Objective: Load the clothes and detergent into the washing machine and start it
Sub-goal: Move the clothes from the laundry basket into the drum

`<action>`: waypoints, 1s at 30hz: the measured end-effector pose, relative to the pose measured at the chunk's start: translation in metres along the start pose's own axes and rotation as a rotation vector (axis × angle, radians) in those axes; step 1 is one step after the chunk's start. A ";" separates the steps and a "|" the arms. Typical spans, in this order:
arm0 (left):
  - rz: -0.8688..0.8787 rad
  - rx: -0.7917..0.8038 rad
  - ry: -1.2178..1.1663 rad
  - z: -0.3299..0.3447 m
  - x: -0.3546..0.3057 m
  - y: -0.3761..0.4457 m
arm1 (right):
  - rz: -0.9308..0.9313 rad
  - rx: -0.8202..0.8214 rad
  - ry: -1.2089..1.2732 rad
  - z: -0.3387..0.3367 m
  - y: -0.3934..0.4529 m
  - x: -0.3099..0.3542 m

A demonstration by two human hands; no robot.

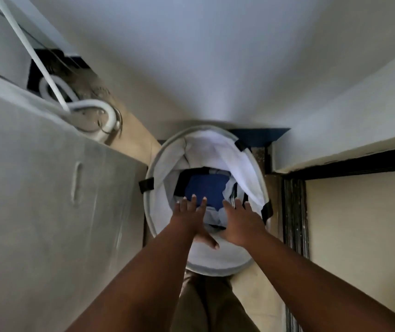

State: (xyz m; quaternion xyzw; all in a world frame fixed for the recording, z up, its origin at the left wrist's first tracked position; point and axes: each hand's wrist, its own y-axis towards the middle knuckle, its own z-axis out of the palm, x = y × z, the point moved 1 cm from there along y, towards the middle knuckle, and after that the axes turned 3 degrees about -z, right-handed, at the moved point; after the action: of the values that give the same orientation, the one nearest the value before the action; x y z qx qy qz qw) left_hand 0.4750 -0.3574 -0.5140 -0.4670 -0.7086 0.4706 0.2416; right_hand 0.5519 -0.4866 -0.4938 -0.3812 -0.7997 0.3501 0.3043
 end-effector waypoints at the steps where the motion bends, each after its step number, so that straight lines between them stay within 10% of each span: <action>1: -0.010 0.001 0.003 0.007 0.004 0.014 | 0.006 0.013 -0.026 0.007 0.014 -0.002; 23: -0.054 0.013 -0.099 0.084 0.032 0.218 | 0.105 0.137 -0.187 0.096 0.231 -0.027; 30: -0.075 -0.011 -0.215 0.090 0.029 0.236 | 0.016 -0.048 -0.238 0.114 0.245 -0.042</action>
State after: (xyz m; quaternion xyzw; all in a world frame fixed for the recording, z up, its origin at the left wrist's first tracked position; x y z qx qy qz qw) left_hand 0.4935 -0.3426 -0.7670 -0.3884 -0.7498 0.5050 0.1789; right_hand 0.5857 -0.4444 -0.7621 -0.3504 -0.8353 0.3760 0.1953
